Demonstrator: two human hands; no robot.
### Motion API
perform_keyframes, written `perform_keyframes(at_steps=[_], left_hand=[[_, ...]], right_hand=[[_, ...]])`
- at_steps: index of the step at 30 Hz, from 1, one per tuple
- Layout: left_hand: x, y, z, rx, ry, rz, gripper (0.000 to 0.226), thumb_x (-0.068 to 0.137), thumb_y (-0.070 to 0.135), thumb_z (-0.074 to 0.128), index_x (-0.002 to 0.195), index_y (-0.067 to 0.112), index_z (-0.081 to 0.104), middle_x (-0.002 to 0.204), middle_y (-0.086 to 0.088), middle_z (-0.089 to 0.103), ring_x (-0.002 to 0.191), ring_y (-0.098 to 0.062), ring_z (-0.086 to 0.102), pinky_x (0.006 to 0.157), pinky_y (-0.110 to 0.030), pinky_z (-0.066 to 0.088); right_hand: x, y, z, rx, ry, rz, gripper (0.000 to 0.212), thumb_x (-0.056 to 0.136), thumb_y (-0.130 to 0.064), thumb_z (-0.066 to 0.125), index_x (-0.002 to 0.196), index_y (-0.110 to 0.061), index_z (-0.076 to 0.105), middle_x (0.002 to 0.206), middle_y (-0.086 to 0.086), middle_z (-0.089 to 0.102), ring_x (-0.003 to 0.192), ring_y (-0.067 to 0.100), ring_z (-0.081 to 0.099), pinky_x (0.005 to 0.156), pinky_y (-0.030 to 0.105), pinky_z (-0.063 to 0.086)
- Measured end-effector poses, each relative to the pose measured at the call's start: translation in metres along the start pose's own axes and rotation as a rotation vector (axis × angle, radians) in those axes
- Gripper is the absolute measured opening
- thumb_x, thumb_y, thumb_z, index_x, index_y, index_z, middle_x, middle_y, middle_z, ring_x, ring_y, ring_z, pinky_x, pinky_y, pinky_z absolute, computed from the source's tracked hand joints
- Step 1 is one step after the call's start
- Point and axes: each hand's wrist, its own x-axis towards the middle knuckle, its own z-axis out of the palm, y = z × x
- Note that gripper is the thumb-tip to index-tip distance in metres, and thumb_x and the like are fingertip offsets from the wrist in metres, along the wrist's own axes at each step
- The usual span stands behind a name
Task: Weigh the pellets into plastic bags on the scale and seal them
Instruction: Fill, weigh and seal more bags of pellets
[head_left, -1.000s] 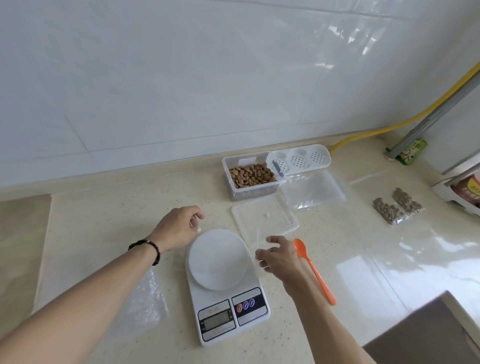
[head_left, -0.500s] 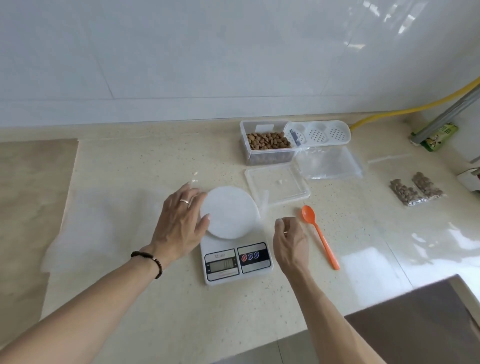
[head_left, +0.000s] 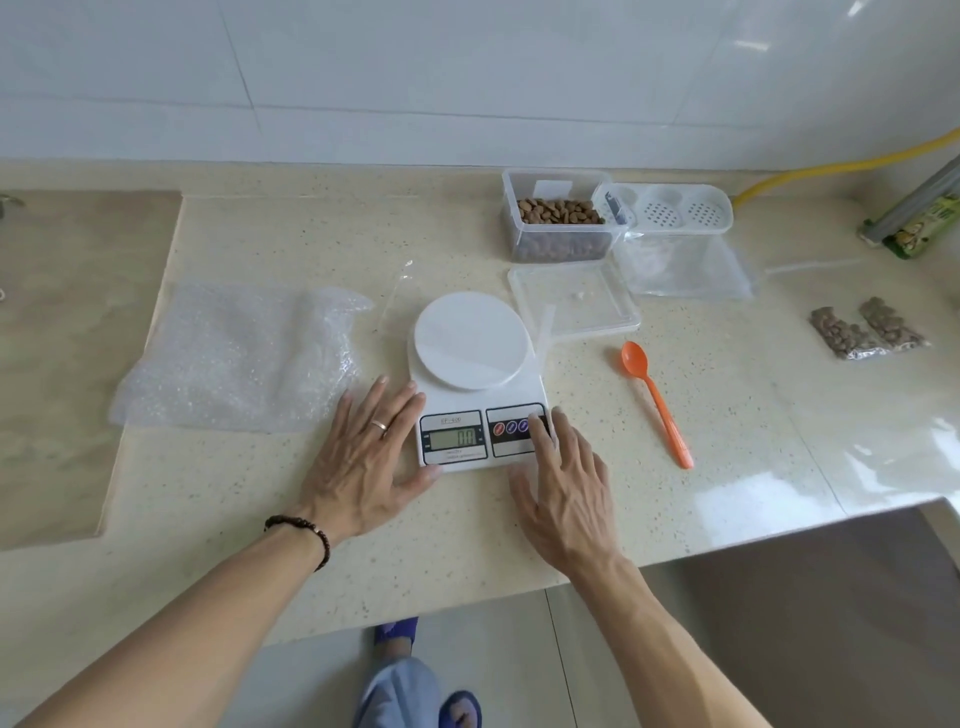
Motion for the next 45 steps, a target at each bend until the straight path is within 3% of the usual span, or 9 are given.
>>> perform_keyframes(at_steps=[10,14,23,27,35,40,45], left_hand=[[0.001,0.001,0.0,-0.02,0.045,-0.01,0.087,0.087,0.072,0.028,0.151,0.014,0.025,0.159,-0.002,0.022,0.149,-0.025,0.011,0.118,-0.057,0.01],[0.001,0.001,0.0,-0.02,0.039,-0.012,0.087,0.087,0.073,0.026,0.152,0.014,0.024,0.16,-0.001,0.019,0.149,-0.024,0.01,0.119,-0.056,0.008],[0.001,0.001,0.0,-0.007,0.03,-0.014,0.089,0.087,0.075,0.021,0.153,0.016,0.02,0.161,0.002,0.014,0.149,-0.02,0.005,0.12,-0.052,0.004],[0.001,0.001,0.0,-0.012,0.033,-0.02,0.088,0.087,0.075,0.022,0.153,0.017,0.018,0.161,0.002,0.012,0.149,-0.02,0.004,0.12,-0.05,0.003],[0.0,0.001,0.001,0.001,0.045,-0.004,0.086,0.088,0.072,0.027,0.153,0.016,0.019,0.161,0.001,0.012,0.149,-0.021,0.003,0.12,-0.051,0.008],[0.0,0.004,-0.003,0.03,0.041,0.047,0.081,0.093,0.066,0.026,0.151,0.008,0.024,0.159,-0.008,0.023,0.149,-0.023,0.008,0.119,-0.052,0.008],[0.026,0.022,-0.027,-0.022,0.074,0.184,0.074,0.094,0.059,0.031,0.146,0.007,0.032,0.156,-0.01,0.028,0.148,-0.026,0.015,0.116,-0.054,0.024]], right_hand=[[0.002,0.009,0.005,-0.092,-0.085,-0.044,0.065,0.096,-0.056,0.018,0.154,-0.027,0.014,0.163,0.015,0.015,0.145,0.035,0.027,0.115,0.045,0.026],[0.001,0.009,0.008,-0.089,-0.044,-0.045,0.061,0.097,-0.051,0.025,0.152,-0.024,0.022,0.159,0.02,0.025,0.14,0.039,0.036,0.11,0.049,0.034],[0.002,0.007,0.009,-0.133,-0.018,-0.012,0.058,0.096,-0.048,0.035,0.148,-0.024,0.035,0.155,0.018,0.034,0.134,0.037,0.043,0.104,0.053,0.037],[0.001,0.006,0.01,-0.142,-0.023,-0.014,0.059,0.096,-0.047,0.035,0.15,-0.025,0.031,0.157,0.017,0.03,0.137,0.035,0.039,0.106,0.053,0.034],[0.0,0.007,0.012,-0.138,-0.025,-0.005,0.06,0.096,-0.044,0.037,0.152,-0.027,0.024,0.159,0.016,0.026,0.141,0.034,0.033,0.11,0.052,0.029],[0.001,0.008,0.003,-0.11,-0.03,-0.012,0.057,0.097,-0.045,0.033,0.149,-0.022,0.03,0.153,0.016,0.039,0.137,0.034,0.041,0.107,0.051,0.036],[0.016,0.032,-0.025,-0.025,0.076,0.133,0.058,0.098,-0.047,0.027,0.144,-0.013,0.04,0.146,0.013,0.047,0.136,0.033,0.04,0.107,0.049,0.036]])
